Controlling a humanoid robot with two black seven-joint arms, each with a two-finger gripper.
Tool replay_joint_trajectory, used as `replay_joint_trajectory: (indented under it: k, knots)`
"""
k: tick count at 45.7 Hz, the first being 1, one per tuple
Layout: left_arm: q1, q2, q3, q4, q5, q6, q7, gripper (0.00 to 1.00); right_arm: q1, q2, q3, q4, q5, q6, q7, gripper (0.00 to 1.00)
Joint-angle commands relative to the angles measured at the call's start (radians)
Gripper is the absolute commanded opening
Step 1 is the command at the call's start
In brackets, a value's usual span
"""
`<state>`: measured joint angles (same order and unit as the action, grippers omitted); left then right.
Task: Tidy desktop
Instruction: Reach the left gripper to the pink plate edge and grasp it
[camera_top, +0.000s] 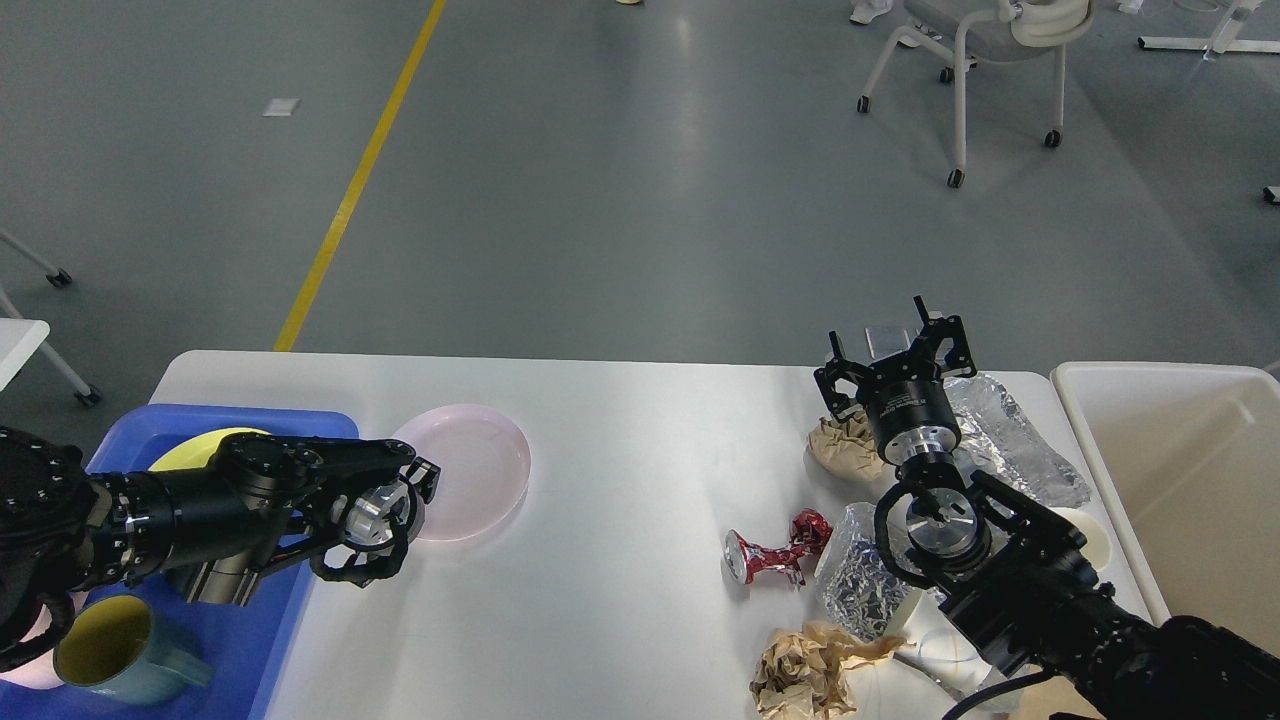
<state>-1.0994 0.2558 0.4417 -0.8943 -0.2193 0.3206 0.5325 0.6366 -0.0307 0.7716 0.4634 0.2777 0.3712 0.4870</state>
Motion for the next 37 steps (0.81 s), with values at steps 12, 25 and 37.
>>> replay_joint_trajectory:
  k: [12,25,37]
  knots:
    - [0.012,-0.004,0.003,0.008,0.002,0.000,0.001,0.17,0.000,0.000,0.000,0.001,0.000,0.000,0.001,1.00]
    - [0.020,-0.012,0.008,0.012,0.003,0.000,0.003,0.14,0.000,0.000,0.000,0.000,0.000,0.000,-0.001,1.00]
    - [0.021,-0.012,0.011,0.012,0.003,-0.003,0.014,0.01,0.000,0.000,0.000,0.000,0.000,0.000,0.001,1.00]
